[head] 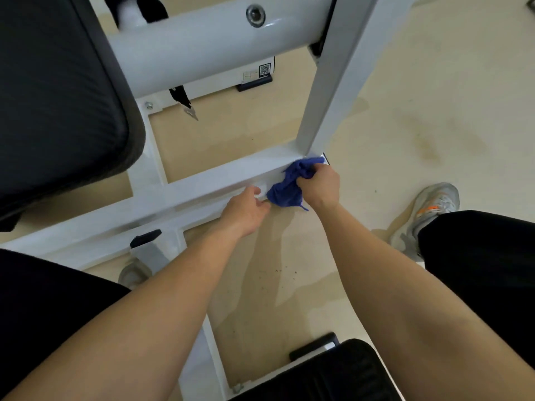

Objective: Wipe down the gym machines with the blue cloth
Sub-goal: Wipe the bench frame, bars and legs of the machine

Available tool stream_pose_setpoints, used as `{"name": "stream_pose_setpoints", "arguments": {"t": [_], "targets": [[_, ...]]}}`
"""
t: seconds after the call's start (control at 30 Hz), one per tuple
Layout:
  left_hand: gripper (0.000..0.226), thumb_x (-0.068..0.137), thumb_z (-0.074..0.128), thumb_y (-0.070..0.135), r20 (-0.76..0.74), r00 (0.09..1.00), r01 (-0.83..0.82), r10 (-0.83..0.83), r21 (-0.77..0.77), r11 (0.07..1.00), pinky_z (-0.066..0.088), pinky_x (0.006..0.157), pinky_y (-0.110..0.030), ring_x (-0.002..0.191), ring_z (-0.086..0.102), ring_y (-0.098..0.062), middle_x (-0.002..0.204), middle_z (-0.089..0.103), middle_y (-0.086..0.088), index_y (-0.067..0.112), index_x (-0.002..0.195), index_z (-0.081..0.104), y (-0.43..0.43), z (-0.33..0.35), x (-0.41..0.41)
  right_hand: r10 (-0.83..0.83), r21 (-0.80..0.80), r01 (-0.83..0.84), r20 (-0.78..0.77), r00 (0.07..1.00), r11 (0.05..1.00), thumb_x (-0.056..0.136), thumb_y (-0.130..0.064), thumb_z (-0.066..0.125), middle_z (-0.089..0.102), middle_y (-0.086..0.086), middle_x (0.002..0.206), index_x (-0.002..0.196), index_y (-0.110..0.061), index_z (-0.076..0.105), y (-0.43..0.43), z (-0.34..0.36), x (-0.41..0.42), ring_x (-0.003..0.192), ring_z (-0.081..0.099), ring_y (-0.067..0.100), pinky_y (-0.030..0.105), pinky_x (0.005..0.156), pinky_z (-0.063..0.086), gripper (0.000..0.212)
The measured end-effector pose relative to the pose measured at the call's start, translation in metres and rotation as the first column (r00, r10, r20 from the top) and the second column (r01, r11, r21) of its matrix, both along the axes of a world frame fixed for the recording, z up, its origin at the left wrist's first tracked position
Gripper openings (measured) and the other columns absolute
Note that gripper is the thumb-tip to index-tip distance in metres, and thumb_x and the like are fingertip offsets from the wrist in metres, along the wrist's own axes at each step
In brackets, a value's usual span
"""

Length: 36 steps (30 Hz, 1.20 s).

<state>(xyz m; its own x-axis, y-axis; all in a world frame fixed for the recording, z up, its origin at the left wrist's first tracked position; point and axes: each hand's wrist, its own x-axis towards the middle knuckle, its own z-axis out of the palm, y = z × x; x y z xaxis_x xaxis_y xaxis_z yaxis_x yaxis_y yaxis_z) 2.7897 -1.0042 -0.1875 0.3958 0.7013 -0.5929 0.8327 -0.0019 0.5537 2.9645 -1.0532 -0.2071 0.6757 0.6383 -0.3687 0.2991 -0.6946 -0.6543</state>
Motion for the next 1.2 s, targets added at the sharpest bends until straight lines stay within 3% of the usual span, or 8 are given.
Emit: {"name": "stream_pose_setpoints", "arguments": {"t": [0.13,0.27,0.4,0.53,0.67,0.87,0.97,1.2], "targets": [[0.060,0.088,0.065,0.019,0.196,0.980,0.017,-0.026,0.046,0.999,0.047,0.087,-0.032,0.115,0.058,-0.023,0.124,0.058,0.003,0.022,0.143,0.040,-0.020,0.023,0.003,0.232,0.036,-0.230,-0.085,0.969,0.973,0.080,-0.028,0.069,0.056,-0.006,0.062,0.063,-0.029,0.054,-0.021,0.033,-0.027,0.063,0.054,0.018,0.029,0.054,0.038,0.022],[0.066,0.085,0.067,0.027,0.185,0.983,-0.015,0.017,-0.014,1.000,0.052,0.085,-0.037,0.101,0.063,-0.018,0.115,0.066,0.004,0.028,0.143,0.036,-0.030,0.024,-0.015,0.265,0.142,-0.238,-0.222,0.938,0.961,0.081,-0.022,0.074,0.071,-0.001,0.081,0.087,-0.019,0.070,-0.044,0.040,-0.039,0.075,0.066,0.017,0.038,0.073,0.057,0.007],[0.070,0.088,0.056,0.011,0.232,0.970,-0.048,0.064,-0.076,0.996,0.055,0.080,-0.033,0.089,0.069,-0.020,0.098,0.067,0.002,0.032,0.149,0.031,-0.032,0.023,-0.028,0.345,0.089,-0.334,-0.222,0.912,0.939,0.080,-0.001,0.064,0.068,-0.002,0.099,0.123,-0.015,0.068,-0.054,0.038,-0.036,0.091,0.064,0.017,0.033,0.086,0.056,0.045],[0.076,0.090,0.048,0.000,0.287,0.952,-0.081,0.105,-0.096,0.992,0.057,0.085,-0.037,0.090,0.068,-0.024,0.105,0.061,-0.001,0.042,0.151,0.030,-0.035,0.025,-0.027,0.460,0.087,-0.452,-0.187,0.868,0.888,0.083,-0.006,0.066,0.068,-0.001,0.081,0.099,-0.013,0.076,-0.049,0.039,-0.036,0.076,0.059,0.016,0.042,0.081,0.055,0.021],[0.041,0.087,0.054,0.006,0.232,0.971,-0.071,0.054,0.068,0.995,0.058,0.078,-0.035,0.081,0.069,-0.020,0.096,0.066,0.002,0.027,0.121,0.063,-0.035,0.024,-0.031,0.476,0.108,-0.463,-0.184,0.860,0.880,0.082,-0.012,0.068,0.068,-0.007,0.074,0.084,-0.023,0.072,-0.039,0.040,-0.034,0.071,0.062,0.012,0.037,0.072,0.056,0.012],[0.010,0.080,0.069,0.027,0.000,0.995,0.097,-0.098,0.109,0.989,0.043,0.058,-0.029,0.077,0.060,-0.021,0.080,0.061,0.005,0.028,0.083,0.059,-0.032,0.012,-0.044,0.294,0.255,-0.222,-0.296,0.909,0.941,0.079,-0.016,0.072,0.068,0.006,0.080,0.086,-0.010,0.068,-0.036,0.041,-0.012,0.076,0.065,0.020,0.048,0.076,0.059,0.010],[0.014,0.075,0.065,0.026,0.000,0.999,0.040,-0.040,0.124,0.992,0.042,0.059,-0.031,0.081,0.056,-0.024,0.092,0.057,-0.002,0.030,0.069,0.053,-0.029,0.006,-0.044,0.285,0.140,-0.266,-0.138,0.949,0.954,0.079,-0.025,0.073,0.066,0.007,0.076,0.083,-0.013,0.065,-0.037,0.035,-0.003,0.070,0.061,0.020,0.041,0.067,0.055,0.015],[0.016,0.089,0.053,0.013,0.069,0.961,-0.262,0.268,-0.086,0.961,0.056,0.060,-0.034,0.069,0.065,-0.022,0.092,0.066,-0.005,0.016,0.104,0.050,-0.029,-0.015,-0.049,0.424,-0.256,-0.381,0.138,0.895,0.888,0.085,-0.047,0.068,0.051,0.001,0.070,0.073,-0.019,0.046,-0.026,0.007,-0.001,0.075,0.054,0.026,0.033,0.056,0.035,0.038]]}}
